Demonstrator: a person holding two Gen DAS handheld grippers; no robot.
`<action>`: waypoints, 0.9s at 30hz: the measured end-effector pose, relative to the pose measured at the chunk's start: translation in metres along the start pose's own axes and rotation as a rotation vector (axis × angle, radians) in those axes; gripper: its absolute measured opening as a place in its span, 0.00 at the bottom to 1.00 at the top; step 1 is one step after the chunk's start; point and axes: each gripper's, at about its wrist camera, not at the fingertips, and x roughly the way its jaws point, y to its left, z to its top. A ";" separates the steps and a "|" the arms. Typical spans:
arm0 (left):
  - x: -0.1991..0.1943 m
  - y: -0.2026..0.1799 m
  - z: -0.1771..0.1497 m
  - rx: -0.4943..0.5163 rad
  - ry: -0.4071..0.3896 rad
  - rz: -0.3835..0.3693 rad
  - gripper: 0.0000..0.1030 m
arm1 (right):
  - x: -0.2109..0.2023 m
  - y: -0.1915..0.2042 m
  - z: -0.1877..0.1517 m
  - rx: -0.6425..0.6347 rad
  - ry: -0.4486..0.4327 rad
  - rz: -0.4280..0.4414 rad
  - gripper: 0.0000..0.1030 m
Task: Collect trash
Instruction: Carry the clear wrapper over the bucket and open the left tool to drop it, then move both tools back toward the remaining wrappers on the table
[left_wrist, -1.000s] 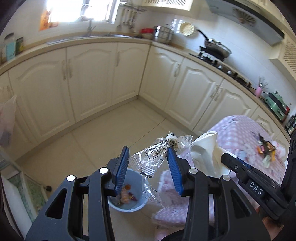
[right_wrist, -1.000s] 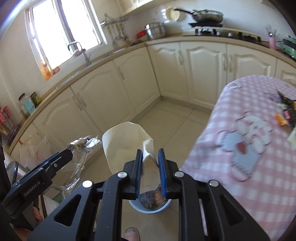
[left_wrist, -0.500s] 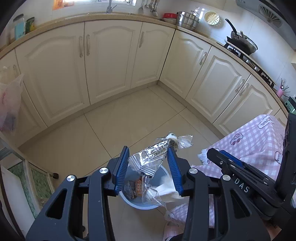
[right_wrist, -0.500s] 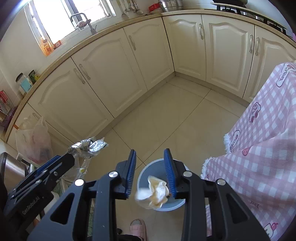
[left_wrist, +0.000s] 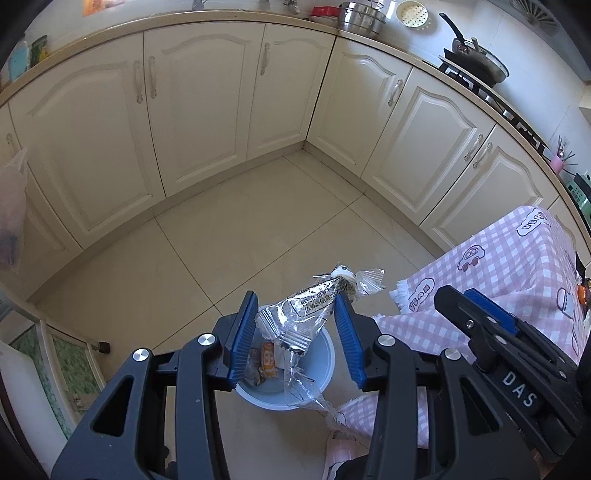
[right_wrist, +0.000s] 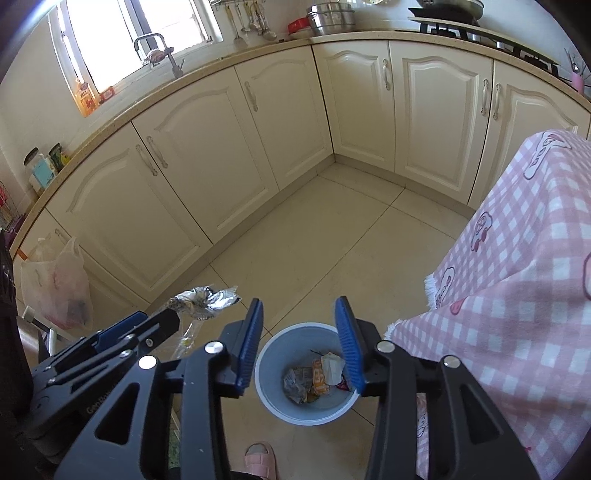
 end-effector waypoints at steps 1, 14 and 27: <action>0.000 -0.001 0.001 0.001 0.000 -0.002 0.40 | -0.002 -0.002 0.000 0.003 -0.004 -0.001 0.40; -0.023 -0.025 0.010 0.044 -0.062 -0.004 0.62 | -0.035 -0.022 0.005 0.029 -0.055 -0.011 0.41; -0.093 -0.078 0.002 0.130 -0.149 -0.065 0.62 | -0.126 -0.050 0.001 0.062 -0.183 -0.023 0.44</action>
